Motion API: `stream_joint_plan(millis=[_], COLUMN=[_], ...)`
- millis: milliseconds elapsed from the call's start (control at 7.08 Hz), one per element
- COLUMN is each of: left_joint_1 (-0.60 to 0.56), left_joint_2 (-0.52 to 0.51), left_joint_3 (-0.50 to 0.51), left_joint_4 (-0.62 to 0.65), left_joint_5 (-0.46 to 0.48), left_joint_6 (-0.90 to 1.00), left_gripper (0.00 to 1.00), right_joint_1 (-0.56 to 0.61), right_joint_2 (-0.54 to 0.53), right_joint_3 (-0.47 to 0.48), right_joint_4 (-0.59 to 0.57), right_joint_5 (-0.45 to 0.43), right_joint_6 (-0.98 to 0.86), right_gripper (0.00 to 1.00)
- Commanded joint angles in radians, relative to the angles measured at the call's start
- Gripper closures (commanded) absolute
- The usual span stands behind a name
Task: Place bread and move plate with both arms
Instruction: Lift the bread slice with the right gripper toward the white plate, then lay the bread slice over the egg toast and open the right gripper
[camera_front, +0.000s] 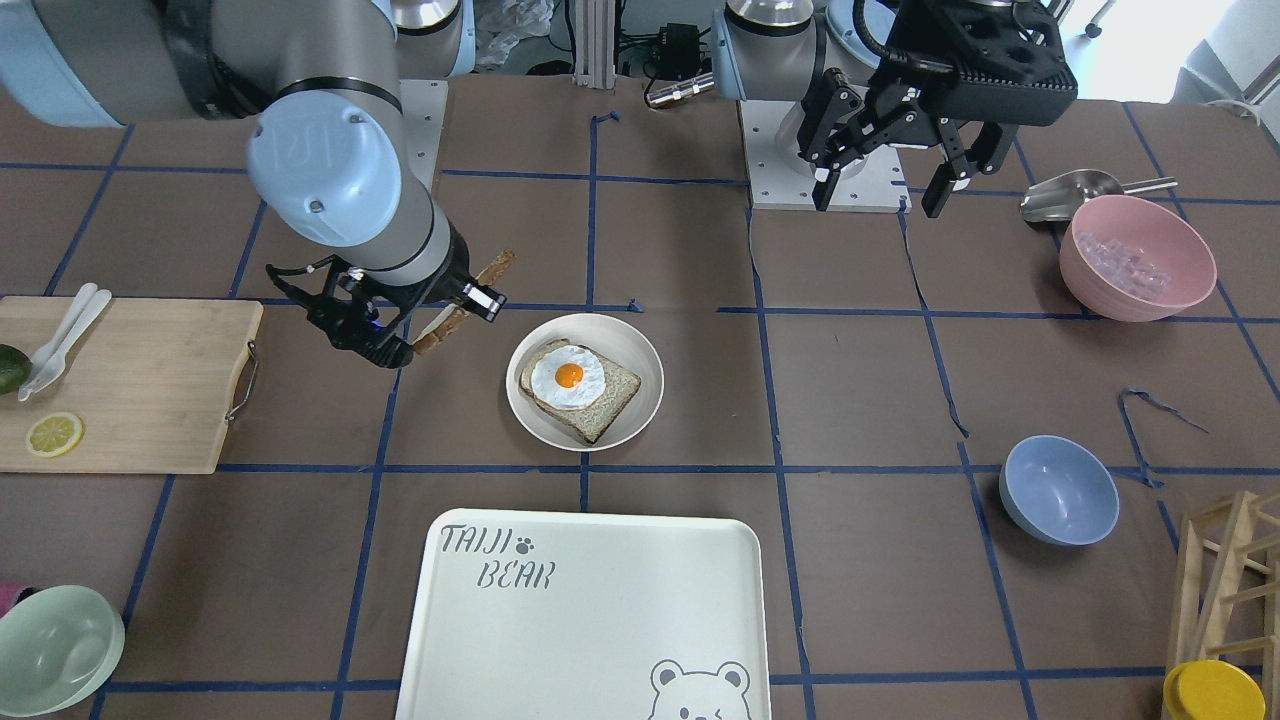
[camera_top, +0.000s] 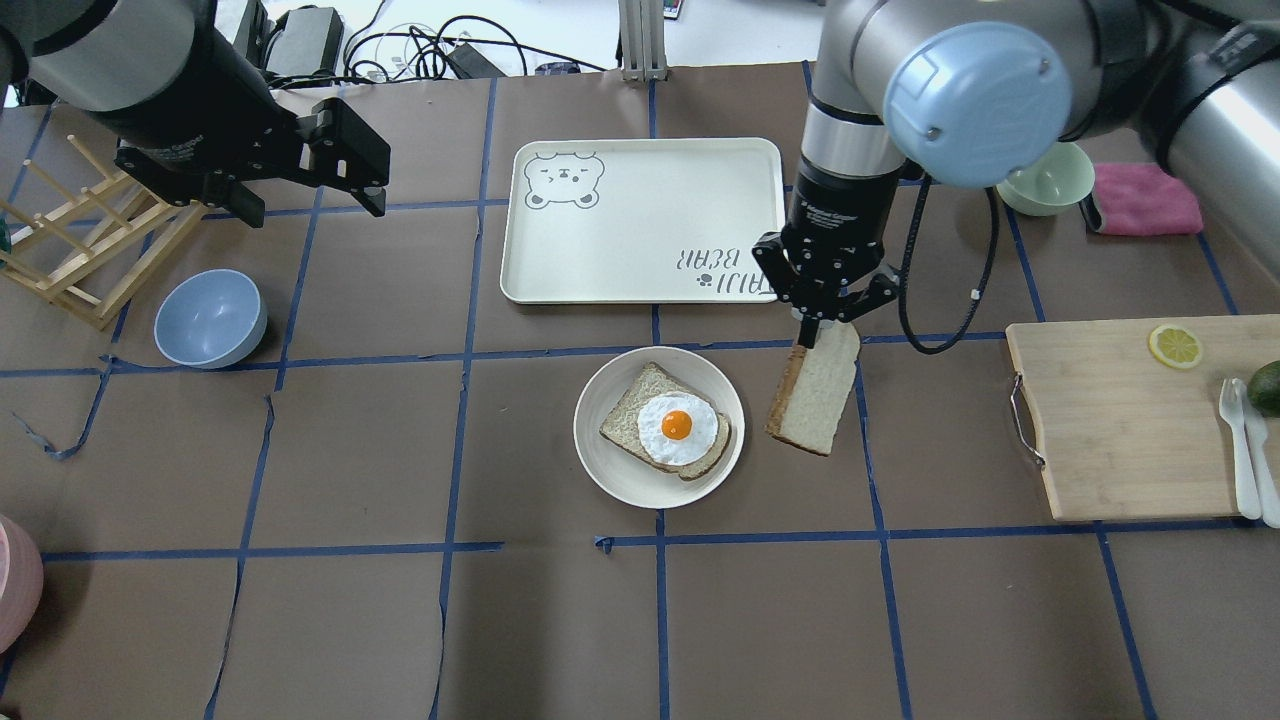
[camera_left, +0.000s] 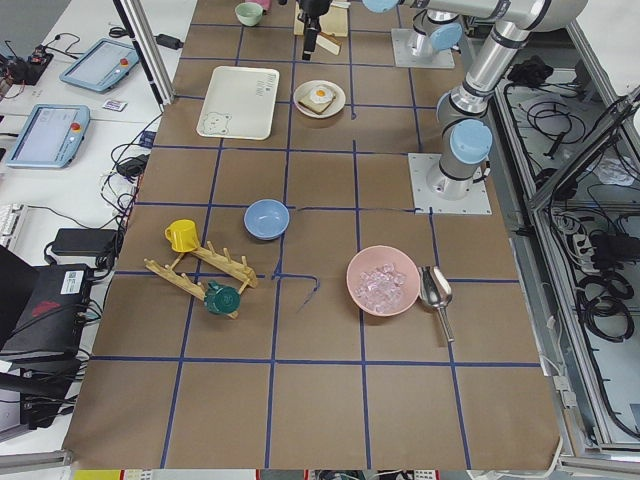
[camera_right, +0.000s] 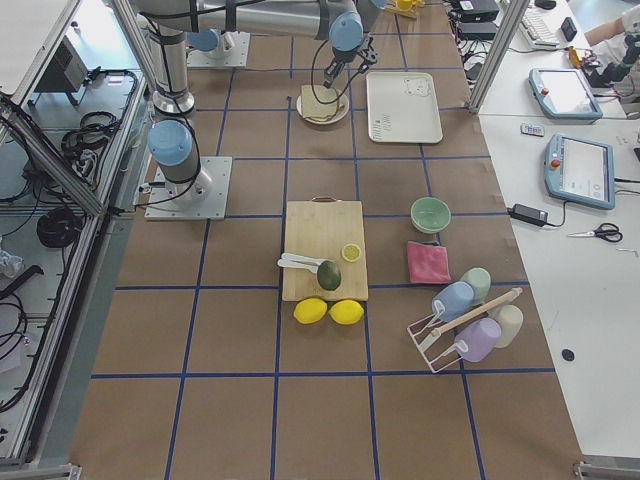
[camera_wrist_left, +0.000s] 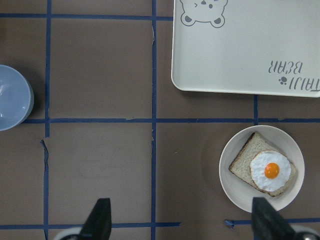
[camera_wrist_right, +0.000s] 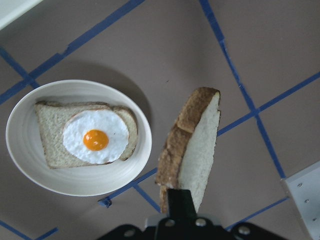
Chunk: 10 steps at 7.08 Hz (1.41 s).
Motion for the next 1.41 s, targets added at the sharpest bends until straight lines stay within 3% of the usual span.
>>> stream_joint_plan(millis=[0, 847, 1271], left_joint_1=[0.0, 0.0, 0.0], left_joint_2=[0.0, 0.0, 0.001], left_joint_3=[-0.001, -0.001, -0.001], left_joint_4=[0.0, 0.0, 0.0], left_joint_5=[0.0, 0.0, 0.0], left_joint_6=[0.0, 0.0, 0.0], left_gripper=[0.0, 0.0, 0.0], right_joint_1=[0.079, 0.087, 0.087], right_joint_2=[0.054, 0.146, 0.196], right_joint_3=[-0.008, 0.008, 0.012], right_joint_4=[-0.066, -0.126, -0.247], right_joint_5=[0.06, 0.094, 0.088], right_joint_6=[0.129, 0.134, 0.151], right_gripper=[1.0, 1.0, 1.0])
